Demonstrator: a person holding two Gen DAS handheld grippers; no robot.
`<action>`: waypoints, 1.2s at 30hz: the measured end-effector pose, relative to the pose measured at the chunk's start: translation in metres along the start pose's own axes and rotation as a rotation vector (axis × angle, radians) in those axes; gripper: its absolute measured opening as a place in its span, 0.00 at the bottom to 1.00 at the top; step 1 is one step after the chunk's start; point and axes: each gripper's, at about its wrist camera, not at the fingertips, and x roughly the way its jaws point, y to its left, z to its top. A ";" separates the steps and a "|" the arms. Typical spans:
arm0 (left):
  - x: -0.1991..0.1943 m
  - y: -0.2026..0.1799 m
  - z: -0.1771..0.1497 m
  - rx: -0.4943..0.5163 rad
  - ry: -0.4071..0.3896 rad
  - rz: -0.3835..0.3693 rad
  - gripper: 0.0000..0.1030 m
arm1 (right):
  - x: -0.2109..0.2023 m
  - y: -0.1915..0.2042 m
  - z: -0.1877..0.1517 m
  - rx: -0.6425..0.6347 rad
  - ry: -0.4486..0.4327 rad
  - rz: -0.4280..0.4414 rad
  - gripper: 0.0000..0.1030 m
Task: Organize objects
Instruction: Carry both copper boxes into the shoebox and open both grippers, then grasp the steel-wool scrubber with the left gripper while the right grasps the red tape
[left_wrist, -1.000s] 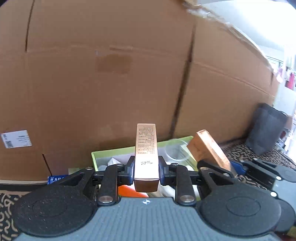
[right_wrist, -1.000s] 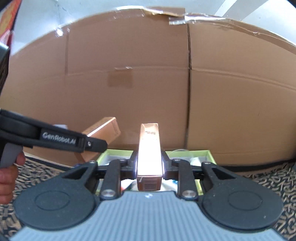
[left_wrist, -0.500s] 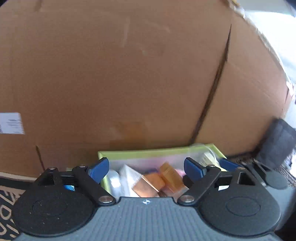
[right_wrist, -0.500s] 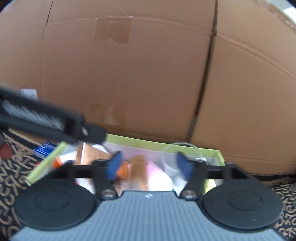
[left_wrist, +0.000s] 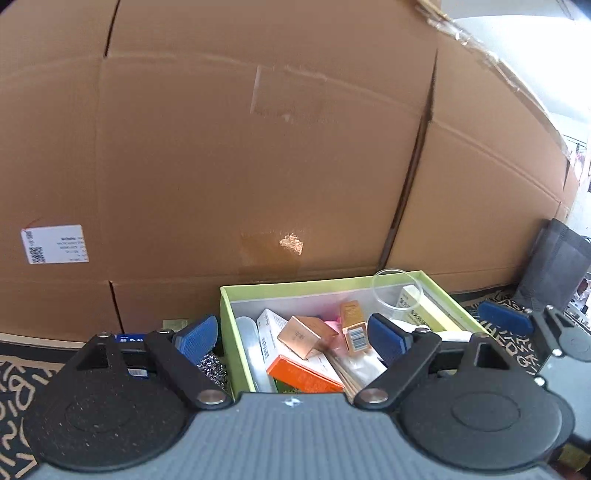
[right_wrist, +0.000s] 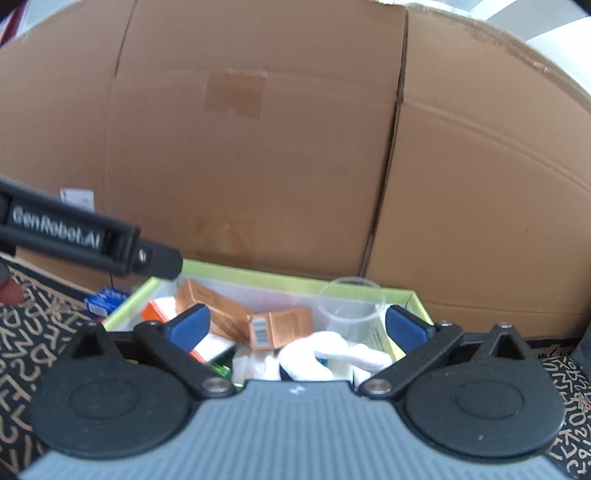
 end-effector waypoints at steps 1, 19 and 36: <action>-0.005 0.000 0.000 0.000 -0.003 0.001 0.89 | -0.006 0.001 0.002 0.003 -0.006 0.002 1.00; -0.098 0.104 -0.089 -0.155 0.069 0.142 0.94 | -0.057 0.097 -0.037 0.055 0.136 0.315 0.92; -0.072 0.167 -0.070 -0.149 0.052 0.226 0.94 | 0.044 0.209 -0.016 -0.379 0.138 0.248 0.55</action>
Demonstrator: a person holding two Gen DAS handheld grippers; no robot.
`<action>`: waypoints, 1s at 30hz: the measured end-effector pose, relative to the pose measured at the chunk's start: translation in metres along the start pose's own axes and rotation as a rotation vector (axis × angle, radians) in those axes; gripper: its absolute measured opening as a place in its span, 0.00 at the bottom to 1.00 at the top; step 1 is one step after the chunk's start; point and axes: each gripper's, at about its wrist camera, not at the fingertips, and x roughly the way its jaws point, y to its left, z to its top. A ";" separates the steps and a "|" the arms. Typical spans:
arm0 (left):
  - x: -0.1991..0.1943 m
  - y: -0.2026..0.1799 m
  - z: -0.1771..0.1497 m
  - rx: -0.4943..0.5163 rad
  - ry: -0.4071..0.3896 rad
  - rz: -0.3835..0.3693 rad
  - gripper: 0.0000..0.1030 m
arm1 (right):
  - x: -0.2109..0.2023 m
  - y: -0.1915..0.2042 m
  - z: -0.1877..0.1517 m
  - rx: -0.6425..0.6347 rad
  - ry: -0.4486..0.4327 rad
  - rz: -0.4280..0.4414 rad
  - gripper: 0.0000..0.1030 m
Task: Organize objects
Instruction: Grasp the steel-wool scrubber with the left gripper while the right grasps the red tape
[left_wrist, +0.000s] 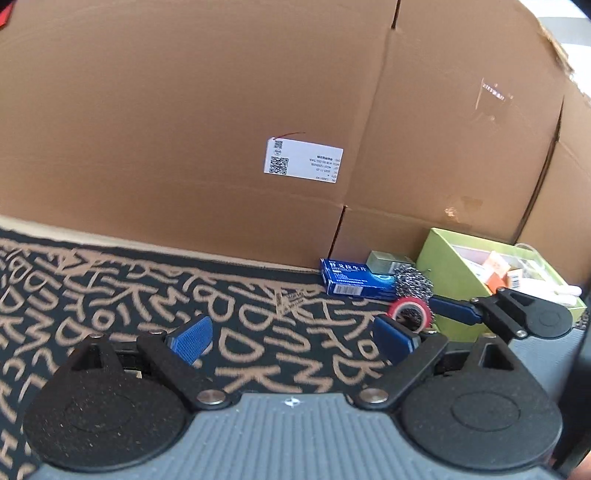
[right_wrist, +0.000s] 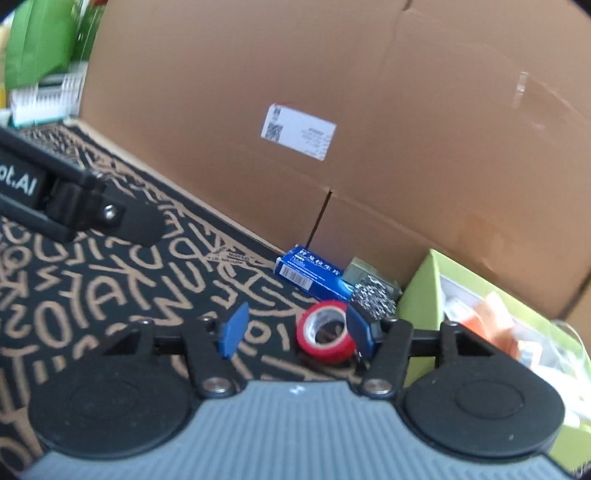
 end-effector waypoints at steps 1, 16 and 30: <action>0.007 -0.001 0.003 0.007 0.007 -0.001 0.94 | 0.006 0.002 0.001 -0.024 0.005 -0.026 0.55; 0.104 -0.053 0.025 0.060 0.121 -0.163 0.94 | -0.061 -0.021 -0.045 0.120 0.017 0.068 0.12; 0.105 -0.093 0.017 0.249 0.163 -0.250 0.20 | -0.085 -0.060 -0.074 0.336 -0.002 0.144 0.54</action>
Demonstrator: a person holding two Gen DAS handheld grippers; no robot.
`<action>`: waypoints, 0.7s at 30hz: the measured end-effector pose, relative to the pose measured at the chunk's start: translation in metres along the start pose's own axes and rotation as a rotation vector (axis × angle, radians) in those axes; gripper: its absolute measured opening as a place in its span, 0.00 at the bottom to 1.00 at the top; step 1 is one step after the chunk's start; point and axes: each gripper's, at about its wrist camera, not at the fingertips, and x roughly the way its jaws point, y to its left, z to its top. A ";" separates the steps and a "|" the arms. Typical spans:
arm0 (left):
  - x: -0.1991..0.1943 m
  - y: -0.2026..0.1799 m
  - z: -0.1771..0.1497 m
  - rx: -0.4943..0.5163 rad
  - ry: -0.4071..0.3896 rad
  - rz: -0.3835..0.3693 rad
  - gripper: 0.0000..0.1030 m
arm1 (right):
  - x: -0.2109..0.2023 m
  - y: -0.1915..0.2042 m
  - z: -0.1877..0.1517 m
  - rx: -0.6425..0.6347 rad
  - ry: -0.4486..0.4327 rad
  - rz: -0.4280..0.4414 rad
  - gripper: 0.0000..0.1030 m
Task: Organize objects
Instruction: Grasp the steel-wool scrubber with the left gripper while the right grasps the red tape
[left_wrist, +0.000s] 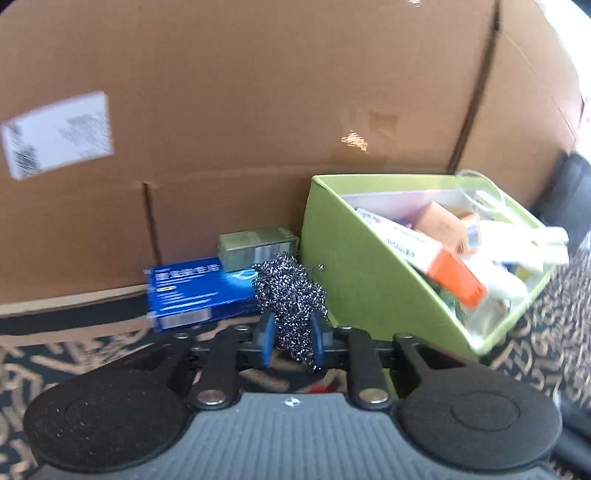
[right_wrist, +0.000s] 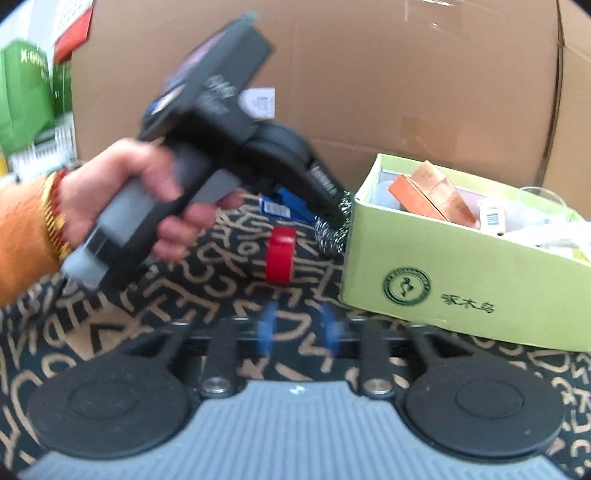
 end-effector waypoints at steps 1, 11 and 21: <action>-0.008 0.001 -0.004 0.006 -0.006 0.011 0.19 | 0.003 0.001 0.004 -0.002 -0.006 0.009 0.55; -0.090 0.047 -0.043 -0.117 -0.013 0.120 0.06 | 0.033 0.030 0.020 -0.179 -0.019 0.041 0.19; -0.096 0.040 -0.068 -0.165 -0.012 0.147 0.52 | -0.020 0.064 -0.016 -0.344 -0.043 0.157 0.55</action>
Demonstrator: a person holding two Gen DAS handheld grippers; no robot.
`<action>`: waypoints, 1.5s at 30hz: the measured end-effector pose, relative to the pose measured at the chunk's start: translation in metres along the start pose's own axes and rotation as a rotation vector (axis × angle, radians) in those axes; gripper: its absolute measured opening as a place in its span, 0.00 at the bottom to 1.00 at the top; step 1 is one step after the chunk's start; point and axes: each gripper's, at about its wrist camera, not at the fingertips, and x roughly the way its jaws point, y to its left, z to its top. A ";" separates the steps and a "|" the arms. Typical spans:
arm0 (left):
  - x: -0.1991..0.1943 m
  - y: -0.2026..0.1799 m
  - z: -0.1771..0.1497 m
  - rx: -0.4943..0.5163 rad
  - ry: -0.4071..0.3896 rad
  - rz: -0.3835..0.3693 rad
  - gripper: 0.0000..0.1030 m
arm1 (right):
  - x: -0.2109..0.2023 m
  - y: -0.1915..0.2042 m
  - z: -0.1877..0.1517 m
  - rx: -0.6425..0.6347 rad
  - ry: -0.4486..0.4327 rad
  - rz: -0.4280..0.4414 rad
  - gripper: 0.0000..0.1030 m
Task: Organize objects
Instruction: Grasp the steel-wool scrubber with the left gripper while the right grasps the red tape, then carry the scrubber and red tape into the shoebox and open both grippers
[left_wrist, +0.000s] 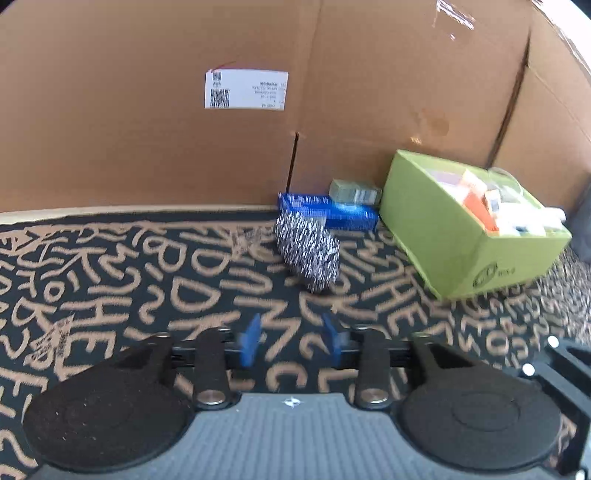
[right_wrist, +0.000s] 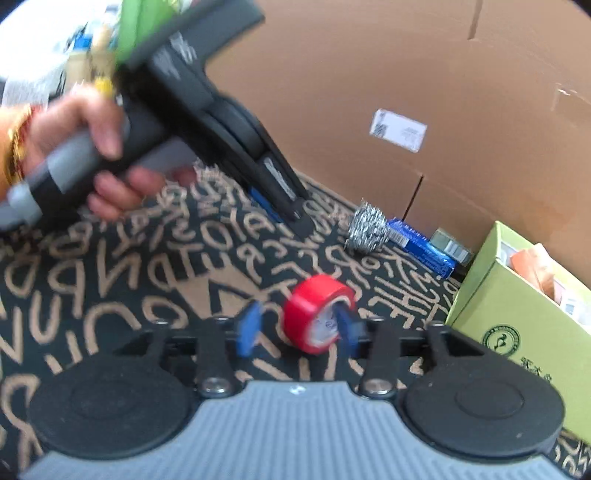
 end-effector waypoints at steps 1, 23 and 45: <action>0.002 -0.001 0.004 -0.009 -0.014 0.001 0.58 | 0.000 -0.002 0.002 0.028 -0.008 -0.004 0.58; 0.067 -0.011 0.039 0.013 0.020 0.037 0.35 | 0.021 -0.045 -0.004 0.345 0.064 -0.061 0.61; 0.028 -0.035 0.006 0.073 0.019 0.043 0.45 | -0.011 -0.033 -0.016 0.319 0.113 -0.070 0.56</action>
